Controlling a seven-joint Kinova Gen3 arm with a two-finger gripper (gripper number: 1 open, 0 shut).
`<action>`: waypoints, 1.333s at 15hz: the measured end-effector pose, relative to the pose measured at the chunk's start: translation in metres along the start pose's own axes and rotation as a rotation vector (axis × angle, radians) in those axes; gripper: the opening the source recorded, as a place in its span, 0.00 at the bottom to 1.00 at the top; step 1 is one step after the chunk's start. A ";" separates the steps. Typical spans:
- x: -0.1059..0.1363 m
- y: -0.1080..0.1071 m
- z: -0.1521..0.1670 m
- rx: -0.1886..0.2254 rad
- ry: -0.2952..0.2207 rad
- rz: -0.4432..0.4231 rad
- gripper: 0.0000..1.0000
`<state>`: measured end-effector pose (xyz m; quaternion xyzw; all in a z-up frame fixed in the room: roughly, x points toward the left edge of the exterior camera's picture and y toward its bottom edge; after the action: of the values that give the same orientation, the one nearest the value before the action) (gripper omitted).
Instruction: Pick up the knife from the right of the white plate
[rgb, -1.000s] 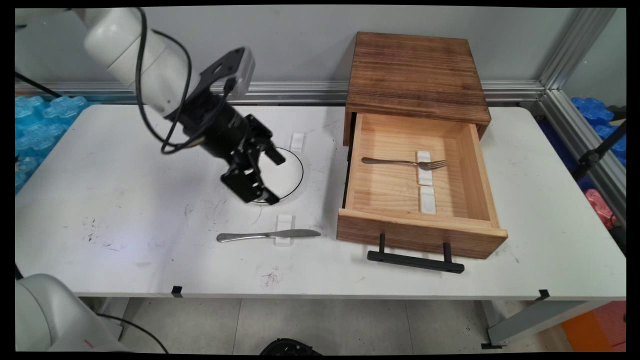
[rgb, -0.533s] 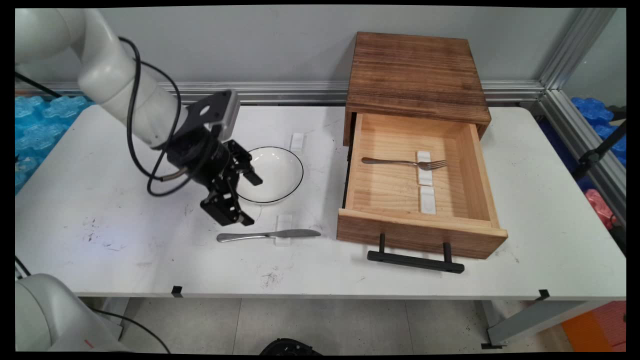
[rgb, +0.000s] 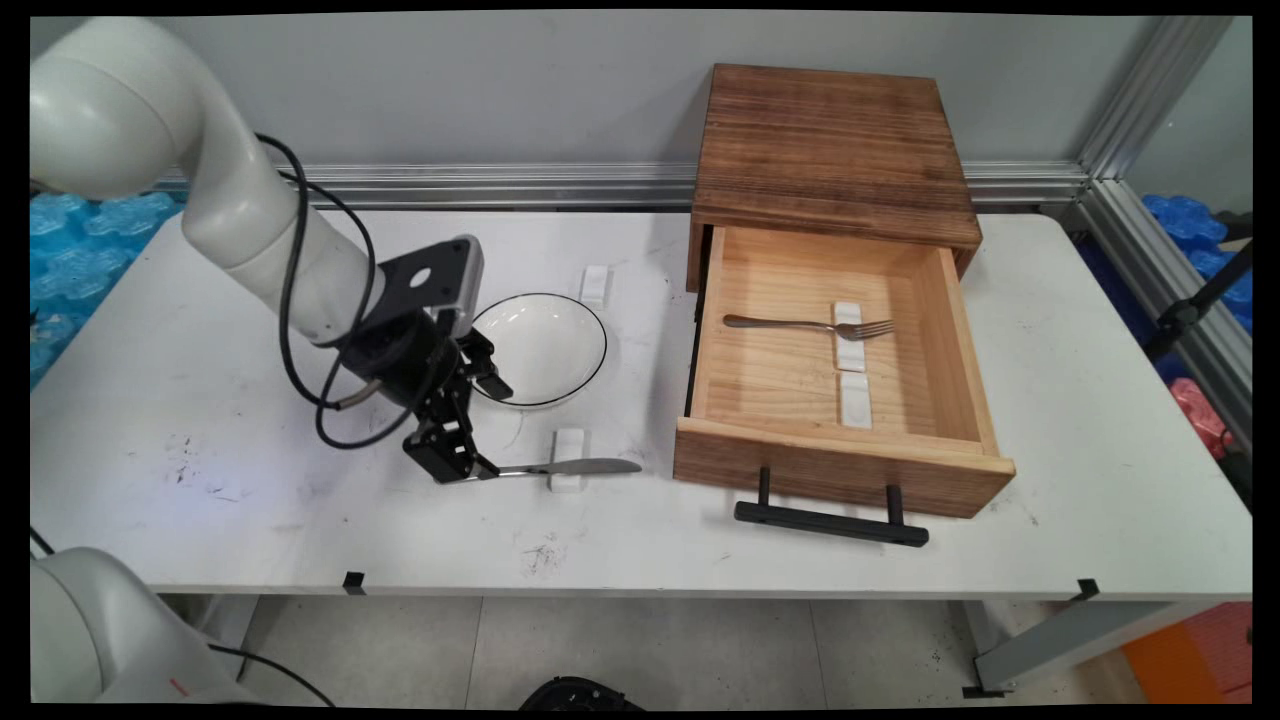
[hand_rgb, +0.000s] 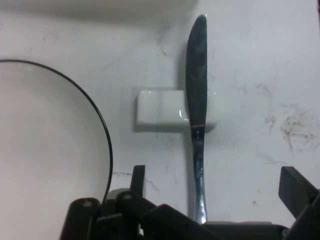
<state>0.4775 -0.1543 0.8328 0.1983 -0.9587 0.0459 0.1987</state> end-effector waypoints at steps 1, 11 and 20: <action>-0.001 0.001 0.002 0.002 -0.004 -0.002 1.00; -0.007 0.001 0.028 0.023 -0.018 -0.002 1.00; -0.005 -0.007 0.043 0.030 0.013 -0.018 1.00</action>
<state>0.4693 -0.1664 0.7916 0.2096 -0.9547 0.0598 0.2024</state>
